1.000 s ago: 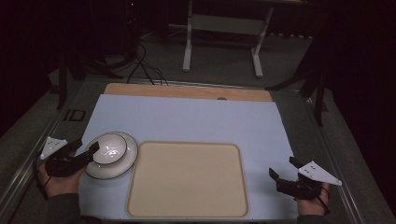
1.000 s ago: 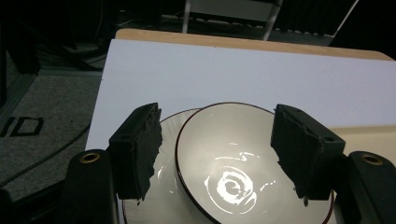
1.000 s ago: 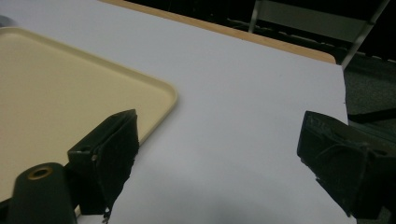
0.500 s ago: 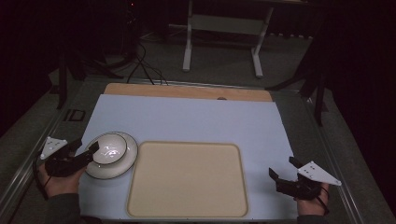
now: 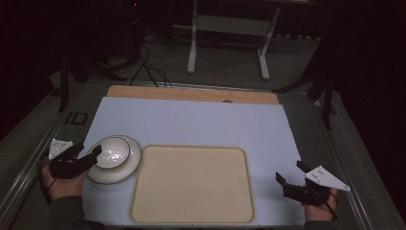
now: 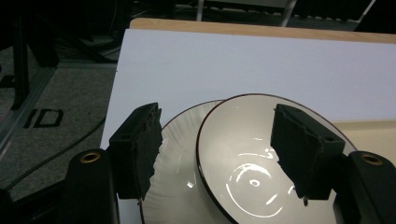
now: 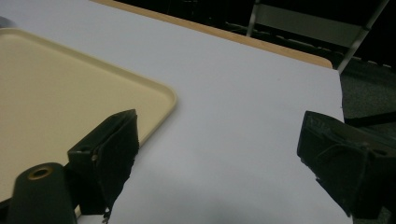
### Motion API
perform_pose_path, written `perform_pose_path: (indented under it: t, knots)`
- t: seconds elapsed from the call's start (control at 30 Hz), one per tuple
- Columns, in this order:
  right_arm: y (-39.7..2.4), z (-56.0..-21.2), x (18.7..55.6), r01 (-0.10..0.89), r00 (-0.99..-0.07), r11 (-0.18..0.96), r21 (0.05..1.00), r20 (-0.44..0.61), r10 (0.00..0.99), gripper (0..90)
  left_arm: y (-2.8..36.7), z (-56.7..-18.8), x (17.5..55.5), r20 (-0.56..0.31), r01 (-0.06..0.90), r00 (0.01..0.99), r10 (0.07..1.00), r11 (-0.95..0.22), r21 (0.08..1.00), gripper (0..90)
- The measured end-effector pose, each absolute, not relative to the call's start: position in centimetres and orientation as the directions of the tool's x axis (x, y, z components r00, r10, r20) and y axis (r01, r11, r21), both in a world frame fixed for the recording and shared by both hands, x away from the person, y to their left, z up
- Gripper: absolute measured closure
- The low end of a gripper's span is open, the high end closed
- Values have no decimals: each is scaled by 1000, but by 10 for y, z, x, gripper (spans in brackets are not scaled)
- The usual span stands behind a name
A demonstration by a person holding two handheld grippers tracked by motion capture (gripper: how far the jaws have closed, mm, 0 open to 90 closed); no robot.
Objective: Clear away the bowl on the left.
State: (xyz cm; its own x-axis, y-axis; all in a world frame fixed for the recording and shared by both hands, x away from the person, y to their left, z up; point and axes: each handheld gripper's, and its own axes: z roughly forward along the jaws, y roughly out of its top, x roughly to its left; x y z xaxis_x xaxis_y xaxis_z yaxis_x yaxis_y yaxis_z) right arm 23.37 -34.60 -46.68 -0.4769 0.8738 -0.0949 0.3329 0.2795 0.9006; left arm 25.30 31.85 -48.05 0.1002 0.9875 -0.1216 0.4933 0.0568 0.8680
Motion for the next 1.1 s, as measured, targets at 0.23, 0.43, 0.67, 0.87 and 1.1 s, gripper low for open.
perform_pose_path:
  t: [0.23, 0.43, 0.67, 0.87, 1.1]
  knots:
    - [-346, -467, 234, 334, -479, 281, 900, -95, 873, 126, 319, -483, 257, -125, 508, 93, 988, 61, 859, 343]
    - [-346, -467, 234, 333, -477, 280, 900, -96, 874, 127, 322, -486, 262, -130, 524, 77, 989, 71, 849, 345]
    - [-346, -467, 234, 334, -475, 278, 901, -94, 875, 127, 324, -489, 268, -139, 538, 60, 988, 85, 839, 347]
    - [-345, -467, 234, 335, -477, 277, 900, -92, 874, 127, 325, -492, 273, -136, 555, 45, 990, 88, 827, 353]
    - [-345, -467, 234, 335, -475, 276, 901, -92, 875, 127, 325, -494, 277, -140, 572, 34, 990, 96, 815, 354]
